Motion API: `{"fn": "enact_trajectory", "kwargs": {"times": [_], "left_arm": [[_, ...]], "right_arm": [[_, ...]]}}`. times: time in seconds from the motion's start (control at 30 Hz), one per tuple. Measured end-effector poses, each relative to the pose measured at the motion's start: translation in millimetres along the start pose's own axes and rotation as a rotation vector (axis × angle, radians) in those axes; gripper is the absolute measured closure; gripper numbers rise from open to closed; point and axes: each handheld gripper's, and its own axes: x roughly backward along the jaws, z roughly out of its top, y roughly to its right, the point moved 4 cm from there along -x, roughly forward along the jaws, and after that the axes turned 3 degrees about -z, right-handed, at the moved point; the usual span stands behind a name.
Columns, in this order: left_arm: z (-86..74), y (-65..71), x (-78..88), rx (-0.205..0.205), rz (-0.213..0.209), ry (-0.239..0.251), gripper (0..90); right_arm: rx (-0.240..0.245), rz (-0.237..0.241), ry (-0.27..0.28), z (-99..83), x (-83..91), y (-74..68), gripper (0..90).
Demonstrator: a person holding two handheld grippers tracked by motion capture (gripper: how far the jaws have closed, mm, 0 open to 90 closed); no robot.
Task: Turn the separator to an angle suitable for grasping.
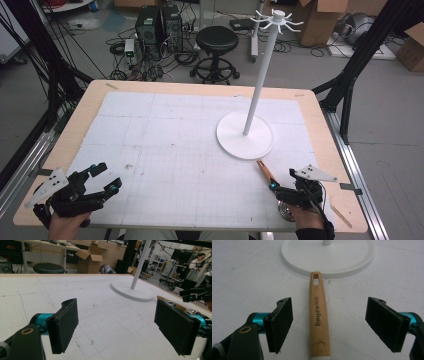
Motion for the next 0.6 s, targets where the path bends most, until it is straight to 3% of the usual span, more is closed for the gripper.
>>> {"fn": "enact_trajectory", "kwargs": {"times": [0.33, 0.47, 0.6], "left_arm": [[-0.6, 0.2, -0.8, -0.001, -0.002, -0.007, 19.8], [-0.9, 0.1, -1.0, 0.001, -0.003, -0.006, 19.8], [-0.8, 0.1, -0.8, 0.000, -0.002, -0.006, 19.9]], "right_arm": [[0.011, 0.014, -0.059, -6.6, -12.0, 0.1, 27.0], [0.034, 0.031, -0.111, -9.4, -18.9, -4.4, 32.9], [0.027, 0.026, -0.113, -9.5, -19.1, -4.1, 33.7]]}}
